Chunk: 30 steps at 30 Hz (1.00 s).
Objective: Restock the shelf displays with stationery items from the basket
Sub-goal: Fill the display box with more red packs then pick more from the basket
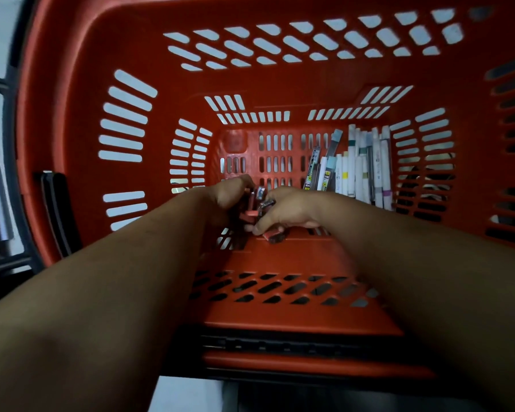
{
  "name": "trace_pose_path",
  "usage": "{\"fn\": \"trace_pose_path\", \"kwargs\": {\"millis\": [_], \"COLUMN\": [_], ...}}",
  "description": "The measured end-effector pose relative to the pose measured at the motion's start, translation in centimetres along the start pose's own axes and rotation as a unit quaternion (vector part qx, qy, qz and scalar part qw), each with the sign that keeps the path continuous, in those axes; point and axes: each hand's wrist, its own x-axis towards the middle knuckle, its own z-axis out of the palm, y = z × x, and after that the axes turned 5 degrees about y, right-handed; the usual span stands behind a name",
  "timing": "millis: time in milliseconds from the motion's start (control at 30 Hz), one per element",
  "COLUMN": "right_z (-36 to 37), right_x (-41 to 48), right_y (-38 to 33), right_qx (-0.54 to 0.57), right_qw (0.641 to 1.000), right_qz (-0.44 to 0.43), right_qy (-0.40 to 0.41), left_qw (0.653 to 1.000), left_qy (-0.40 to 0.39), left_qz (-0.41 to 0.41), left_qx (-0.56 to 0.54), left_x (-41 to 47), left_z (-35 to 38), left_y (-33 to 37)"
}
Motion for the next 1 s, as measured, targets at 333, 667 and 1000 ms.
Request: {"fn": "trace_pose_path", "kwargs": {"millis": [333,667,1000], "right_z": [0.1,-0.4,1.0], "right_x": [-0.4,-1.3,-1.2], "right_y": [-0.4,-2.7,-3.6], "right_qx": [-0.029,0.100,-0.102], "right_qw": [0.991,0.958,0.915], "right_qz": [-0.012,-0.077,-0.221], "right_qy": [0.128,0.257,0.321], "left_qw": [0.999,0.977,0.938], "left_qy": [0.025,0.018,-0.010], "left_qz": [0.036,-0.008,0.046], "left_qx": [-0.021,-0.212,-0.342], "left_x": [0.4,1.3,0.9], "left_z": [0.7,-0.6,-1.5], "left_y": [-0.5,0.3,1.1]}}
